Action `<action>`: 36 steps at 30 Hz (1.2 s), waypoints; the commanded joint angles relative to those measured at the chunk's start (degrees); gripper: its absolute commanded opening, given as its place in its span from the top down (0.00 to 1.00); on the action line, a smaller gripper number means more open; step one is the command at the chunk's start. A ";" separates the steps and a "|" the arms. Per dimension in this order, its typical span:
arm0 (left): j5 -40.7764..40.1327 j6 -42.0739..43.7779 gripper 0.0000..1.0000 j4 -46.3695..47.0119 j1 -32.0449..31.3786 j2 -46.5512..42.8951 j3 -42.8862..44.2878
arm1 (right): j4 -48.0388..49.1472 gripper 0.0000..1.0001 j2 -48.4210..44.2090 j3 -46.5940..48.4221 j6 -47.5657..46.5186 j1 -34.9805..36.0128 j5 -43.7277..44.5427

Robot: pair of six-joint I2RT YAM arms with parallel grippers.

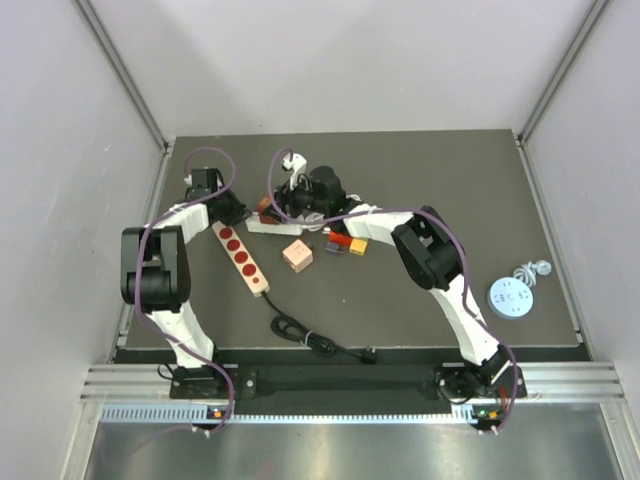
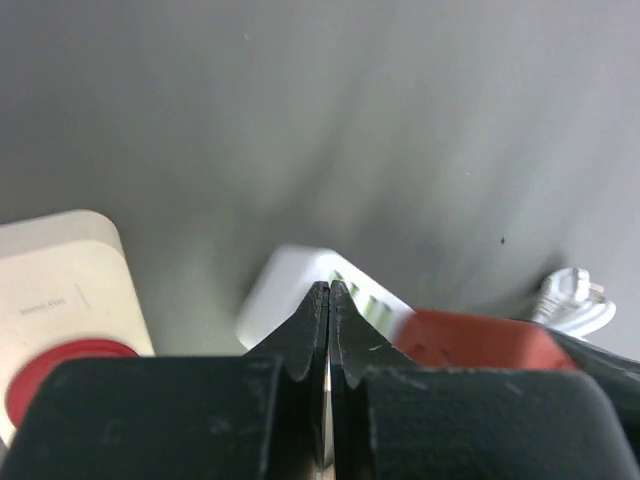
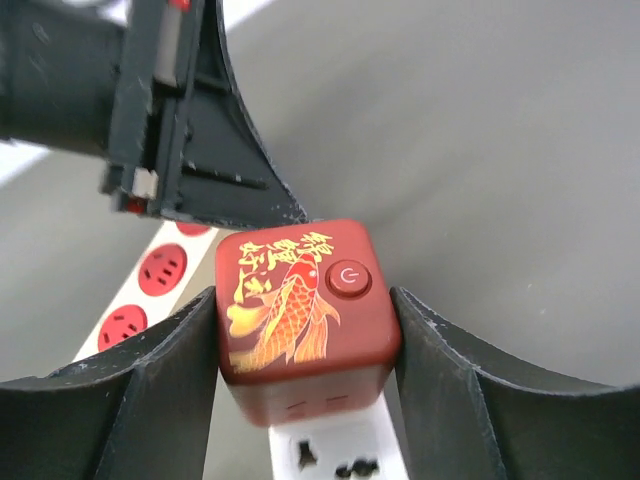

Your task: Pull the plug off the socket

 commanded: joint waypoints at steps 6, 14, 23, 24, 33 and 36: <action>-8.10 3.63 1.00 -14.50 -0.02 5.38 -5.41 | 18.52 1.00 -6.99 3.01 -2.50 0.58 0.05; -5.04 5.22 1.00 -15.29 0.50 -1.28 -0.84 | 13.68 1.00 -6.81 1.70 -9.20 1.91 1.38; 5.95 5.22 0.57 -10.73 6.21 -7.19 -3.99 | 12.00 1.00 -7.34 0.82 -9.30 0.94 2.17; 7.79 5.22 0.53 -9.94 7.26 -8.15 -5.22 | 12.00 1.00 -7.43 0.73 -8.95 0.77 2.00; 19.14 2.23 0.11 3.86 8.59 -11.50 -6.37 | 15.60 1.00 -8.48 -1.29 -4.46 -0.90 -0.72; 22.75 -0.84 0.05 9.29 8.59 -10.01 -6.11 | 16.57 1.00 -8.66 -1.64 -2.62 -1.26 -2.21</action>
